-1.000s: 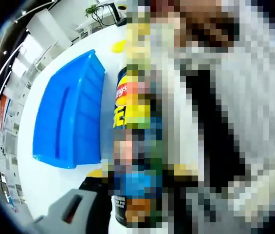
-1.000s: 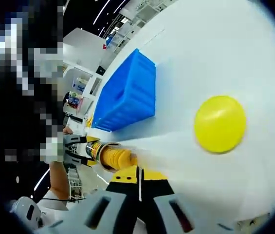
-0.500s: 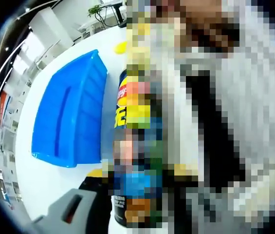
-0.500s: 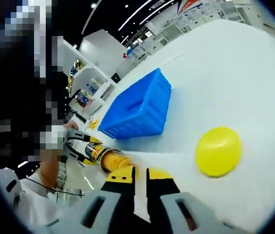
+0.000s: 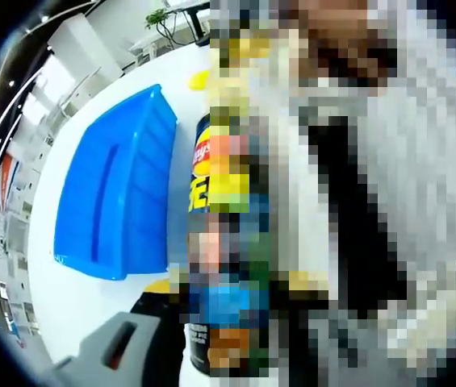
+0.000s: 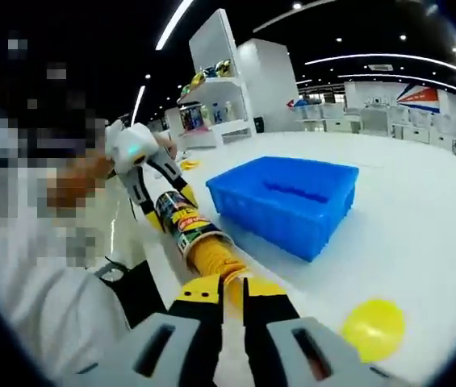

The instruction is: Open the lid of the chip container on the table, take out the chips, place them into the box in front of the container, and close the lid

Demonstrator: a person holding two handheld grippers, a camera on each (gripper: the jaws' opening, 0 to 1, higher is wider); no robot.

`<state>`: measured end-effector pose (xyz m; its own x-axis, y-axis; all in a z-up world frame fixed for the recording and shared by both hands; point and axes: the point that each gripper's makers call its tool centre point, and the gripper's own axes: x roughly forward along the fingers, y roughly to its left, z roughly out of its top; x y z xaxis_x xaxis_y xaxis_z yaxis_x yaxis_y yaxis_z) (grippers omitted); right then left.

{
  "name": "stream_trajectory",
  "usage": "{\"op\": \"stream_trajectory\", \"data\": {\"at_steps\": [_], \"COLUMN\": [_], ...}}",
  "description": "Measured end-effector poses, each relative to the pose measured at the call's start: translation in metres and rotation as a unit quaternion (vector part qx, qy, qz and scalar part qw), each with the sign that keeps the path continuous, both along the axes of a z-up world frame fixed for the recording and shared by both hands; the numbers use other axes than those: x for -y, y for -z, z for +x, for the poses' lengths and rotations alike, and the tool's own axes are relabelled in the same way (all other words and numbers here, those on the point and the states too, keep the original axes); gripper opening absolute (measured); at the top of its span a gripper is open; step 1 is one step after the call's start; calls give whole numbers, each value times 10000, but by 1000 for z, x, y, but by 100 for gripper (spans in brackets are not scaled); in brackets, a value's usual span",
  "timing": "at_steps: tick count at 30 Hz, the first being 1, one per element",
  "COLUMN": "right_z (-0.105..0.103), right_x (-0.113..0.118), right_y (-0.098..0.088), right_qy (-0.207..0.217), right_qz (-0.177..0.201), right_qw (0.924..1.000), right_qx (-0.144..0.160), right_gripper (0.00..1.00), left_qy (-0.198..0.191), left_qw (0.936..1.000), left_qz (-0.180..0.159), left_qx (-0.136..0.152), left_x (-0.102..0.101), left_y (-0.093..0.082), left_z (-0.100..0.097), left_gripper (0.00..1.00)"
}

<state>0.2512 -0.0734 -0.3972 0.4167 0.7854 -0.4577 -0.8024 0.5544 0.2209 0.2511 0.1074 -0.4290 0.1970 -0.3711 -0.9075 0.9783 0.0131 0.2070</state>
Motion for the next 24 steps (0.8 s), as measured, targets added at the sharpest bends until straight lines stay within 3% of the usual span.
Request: {"op": "stream_trajectory", "data": {"at_steps": [17, 24], "right_z": [2, -1], "right_x": [-9, -10], "right_y": [5, 10], "right_qy": [-46, -131], "right_qz": [264, 358], "right_qw": [9990, 9973], "right_qx": [-346, -620], "right_gripper": [7, 6], "left_qy": [47, 65], "left_qw": [10000, 10000], "left_qz": [-22, -56], "left_qx": [26, 4], "left_x": [0, 1], "left_y": [0, 0], "left_z": [-1, -2], "left_gripper": [46, 46]}}
